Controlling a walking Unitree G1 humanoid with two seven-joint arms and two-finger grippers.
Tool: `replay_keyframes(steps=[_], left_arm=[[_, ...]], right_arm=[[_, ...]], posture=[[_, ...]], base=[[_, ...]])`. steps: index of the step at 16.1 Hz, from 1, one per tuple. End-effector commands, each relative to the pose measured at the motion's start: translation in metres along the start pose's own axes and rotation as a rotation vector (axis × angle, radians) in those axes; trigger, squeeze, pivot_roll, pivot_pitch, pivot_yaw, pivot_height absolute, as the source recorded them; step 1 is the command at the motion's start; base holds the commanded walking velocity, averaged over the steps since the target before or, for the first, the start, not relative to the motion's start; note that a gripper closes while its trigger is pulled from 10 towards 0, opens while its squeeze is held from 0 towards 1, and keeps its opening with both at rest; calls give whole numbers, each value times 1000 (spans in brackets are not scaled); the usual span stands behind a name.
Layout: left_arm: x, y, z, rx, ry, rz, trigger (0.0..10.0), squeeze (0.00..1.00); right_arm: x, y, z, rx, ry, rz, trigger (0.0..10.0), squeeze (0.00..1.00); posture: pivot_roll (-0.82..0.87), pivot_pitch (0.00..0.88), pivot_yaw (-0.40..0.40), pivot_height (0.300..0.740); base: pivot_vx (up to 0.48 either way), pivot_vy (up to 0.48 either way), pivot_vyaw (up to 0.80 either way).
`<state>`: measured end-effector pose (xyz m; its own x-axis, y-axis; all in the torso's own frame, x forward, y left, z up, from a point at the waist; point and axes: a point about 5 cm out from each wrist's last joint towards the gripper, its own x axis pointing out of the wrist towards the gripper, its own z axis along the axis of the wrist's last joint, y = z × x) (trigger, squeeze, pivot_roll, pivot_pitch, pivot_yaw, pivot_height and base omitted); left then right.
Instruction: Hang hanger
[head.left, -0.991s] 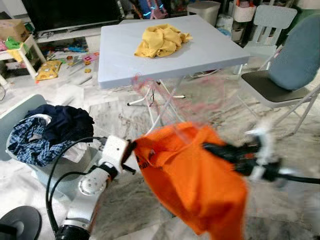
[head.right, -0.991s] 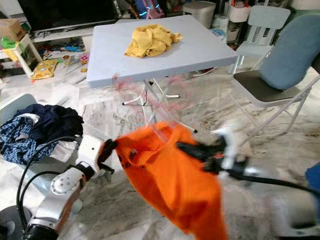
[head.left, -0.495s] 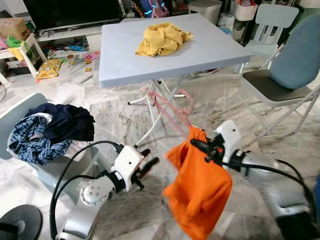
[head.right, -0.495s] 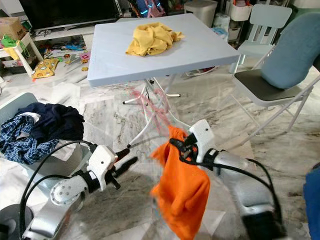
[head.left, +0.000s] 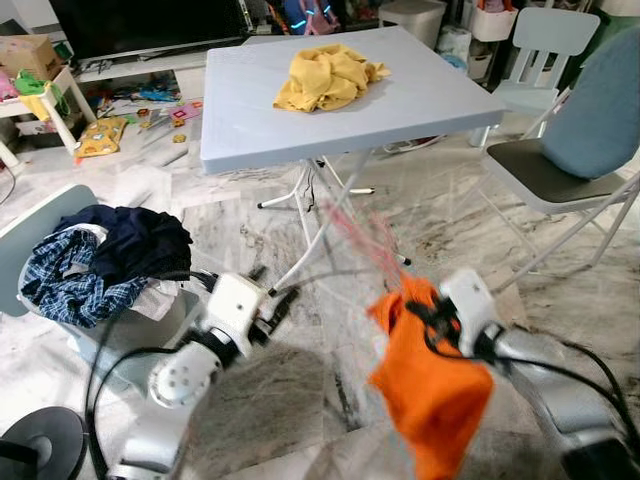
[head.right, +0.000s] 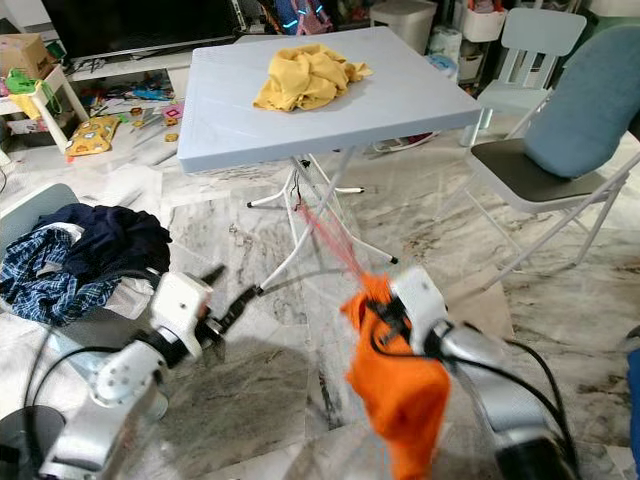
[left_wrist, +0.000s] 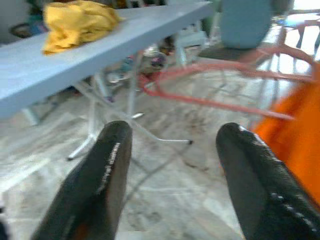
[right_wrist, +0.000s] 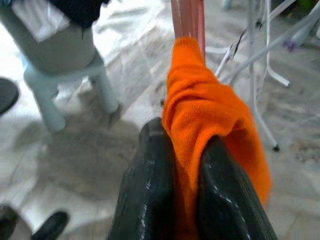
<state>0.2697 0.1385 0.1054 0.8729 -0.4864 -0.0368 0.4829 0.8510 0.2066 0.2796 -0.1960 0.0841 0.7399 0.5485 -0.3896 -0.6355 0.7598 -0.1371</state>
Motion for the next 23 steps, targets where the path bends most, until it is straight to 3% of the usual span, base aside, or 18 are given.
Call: replay_keyframes(steps=[1,3,4,7,11,15,16,17,19,20,21,22,23], left_arm=[[-3,11,-3,27,22,22,10000,1000],[-6,14,-4,64,36,-71,10000,1000],[-9,10,-5,88,57,-184,10000,1000],[-15,6,-13,119,126,-312,10000,1000],[-13,3,-11,127,112,-365,10000,1000],[-13,-8,-12,92,120,-475,10000,1000],[-13,-9,-11,87,119,-486,10000,871],[-14,-19,-10,47,119,-578,10000,0],[-15,-25,-9,6,123,-646,10000,0],[-14,-27,-7,9,113,-673,8745,0],[-13,-27,-6,8,108,-677,2980,0],[-12,-27,-4,-4,102,-691,0,0],[-13,-28,-1,-30,105,-730,0,0]], right_arm=[[-6,-1,15,-47,-56,51,10000,0],[-22,-4,15,-160,-19,147,10000,0],[-39,-10,18,-219,6,237,10000,0],[-60,-14,29,-261,19,386,10000,0],[-75,-8,27,-291,94,547,10000,0],[-77,5,31,-292,87,665,10000,0],[-77,5,31,-296,88,670,10000,0],[-76,8,34,-297,73,705,10000,0],[-74,9,36,-303,71,722,10000,0],[-74,10,36,-309,80,744,10000,0],[-74,11,36,-311,80,752,10000,0],[-74,11,38,-315,80,761,10000,0],[-74,11,39,-324,80,781,10000,0]], posture=[[-98,39,41,740],[-101,41,44,740],[-103,41,51,740],[-110,36,56,740],[-111,33,51,740],[-114,25,54,740],[-114,25,54,740],[-115,24,55,740],[-115,23,55,740],[-113,22,55,740],[-113,23,56,740],[-115,24,58,740],[-115,25,60,740]], base=[[0,0,0],[0,0,0],[0,0,0],[0,0,0],[0,0,0],[0,0,0],[0,0,0],[0,0,0],[0,0,0],[0,0,0],[0,0,0],[0,0,0],[0,0,0]])
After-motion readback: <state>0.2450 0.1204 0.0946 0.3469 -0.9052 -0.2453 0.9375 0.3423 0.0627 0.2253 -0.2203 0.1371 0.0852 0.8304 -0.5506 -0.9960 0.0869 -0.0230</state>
